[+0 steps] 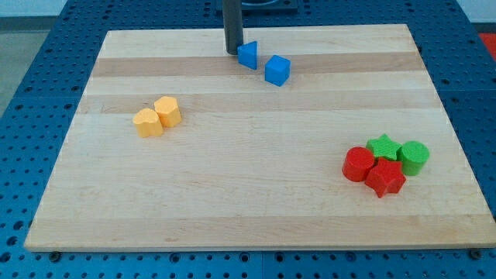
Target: Push the yellow hexagon to the bottom left side of the blue triangle
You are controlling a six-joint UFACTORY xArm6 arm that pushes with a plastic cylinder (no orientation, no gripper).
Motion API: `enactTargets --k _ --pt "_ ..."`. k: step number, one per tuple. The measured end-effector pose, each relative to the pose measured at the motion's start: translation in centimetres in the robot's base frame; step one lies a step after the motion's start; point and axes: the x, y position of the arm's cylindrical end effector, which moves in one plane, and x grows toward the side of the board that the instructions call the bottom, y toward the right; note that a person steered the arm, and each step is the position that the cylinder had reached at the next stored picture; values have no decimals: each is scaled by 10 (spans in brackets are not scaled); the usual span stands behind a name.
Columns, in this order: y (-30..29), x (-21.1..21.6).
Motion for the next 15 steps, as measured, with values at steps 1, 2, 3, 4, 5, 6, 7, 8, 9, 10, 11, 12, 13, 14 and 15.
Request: enactTargets --k 1,2,3,4,5,6,7,8,9,10,11,12,13,14,15 --pt "0 6" --pt "0 17" --pt "0 25" --pt "1 25" --pt "-1 25" --pt "-36 39" --pt "-78 64" --pt "-117 91" --pt "-141 124" --pt "-132 177" --pt "-105 213" --pt "-77 222" --pt "-71 190" --pt "-94 201" --pt "-120 224"
